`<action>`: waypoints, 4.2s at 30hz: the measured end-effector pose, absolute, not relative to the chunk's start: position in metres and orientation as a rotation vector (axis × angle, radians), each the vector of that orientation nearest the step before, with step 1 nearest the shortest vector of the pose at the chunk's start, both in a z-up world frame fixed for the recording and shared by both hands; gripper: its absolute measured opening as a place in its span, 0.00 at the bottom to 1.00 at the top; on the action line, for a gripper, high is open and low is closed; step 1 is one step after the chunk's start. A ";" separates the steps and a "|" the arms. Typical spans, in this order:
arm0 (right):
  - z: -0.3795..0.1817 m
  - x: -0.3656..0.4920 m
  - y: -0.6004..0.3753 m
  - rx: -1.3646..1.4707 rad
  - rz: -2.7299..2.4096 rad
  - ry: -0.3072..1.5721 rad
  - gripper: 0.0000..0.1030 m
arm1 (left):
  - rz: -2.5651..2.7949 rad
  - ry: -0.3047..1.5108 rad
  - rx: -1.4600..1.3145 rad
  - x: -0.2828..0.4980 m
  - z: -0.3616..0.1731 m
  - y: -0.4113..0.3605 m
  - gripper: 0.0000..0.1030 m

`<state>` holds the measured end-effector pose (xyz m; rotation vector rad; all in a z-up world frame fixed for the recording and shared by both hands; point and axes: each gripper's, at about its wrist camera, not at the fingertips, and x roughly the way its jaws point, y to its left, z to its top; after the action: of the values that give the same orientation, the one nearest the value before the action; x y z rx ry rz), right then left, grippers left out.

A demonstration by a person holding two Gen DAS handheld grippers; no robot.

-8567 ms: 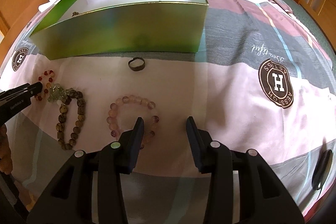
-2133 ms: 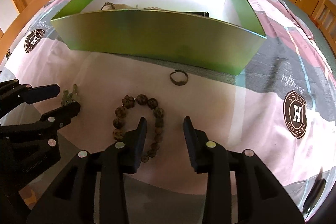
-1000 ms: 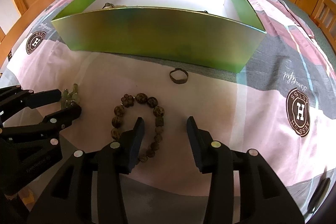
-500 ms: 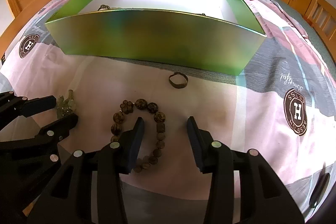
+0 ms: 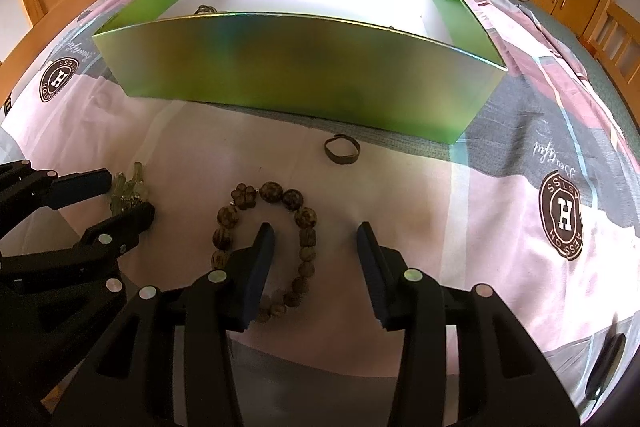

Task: Organize jewelry
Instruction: 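Close the left tool on the green jade charm while the right tool grasps the brown wooden bracelet, then carry the jade charm and wooden bracelet into the green box and open both tools, then withdraw both tools from the box toward the two small rings, then close the left tool on the sparkly ring while the right tool grasps the dark ring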

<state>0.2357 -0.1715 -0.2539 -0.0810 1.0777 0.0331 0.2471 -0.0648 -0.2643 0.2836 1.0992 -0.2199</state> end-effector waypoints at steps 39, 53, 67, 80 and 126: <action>-0.109 0.308 -0.234 0.210 0.141 0.600 0.08 | -0.279 0.837 -0.007 0.349 -0.123 -0.029 0.13; -0.137 0.328 -0.241 0.205 0.063 0.697 0.53 | -0.194 0.897 0.029 0.398 -0.164 -0.027 0.37; -0.202 0.275 -0.214 0.055 0.135 1.028 0.51 | -0.389 1.013 0.159 0.253 -0.206 -0.063 0.40; -0.250 0.287 -0.182 -0.063 0.147 1.122 0.20 | -0.412 1.107 0.185 0.235 -0.245 -0.070 0.46; -0.246 0.230 -0.227 0.014 0.051 1.165 0.47 | -0.353 1.163 0.110 0.255 -0.242 -0.044 0.44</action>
<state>0.2302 -0.2267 -0.2465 0.0140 1.1646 0.0510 0.2546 -0.0439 -0.2423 0.1104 1.1631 -0.3535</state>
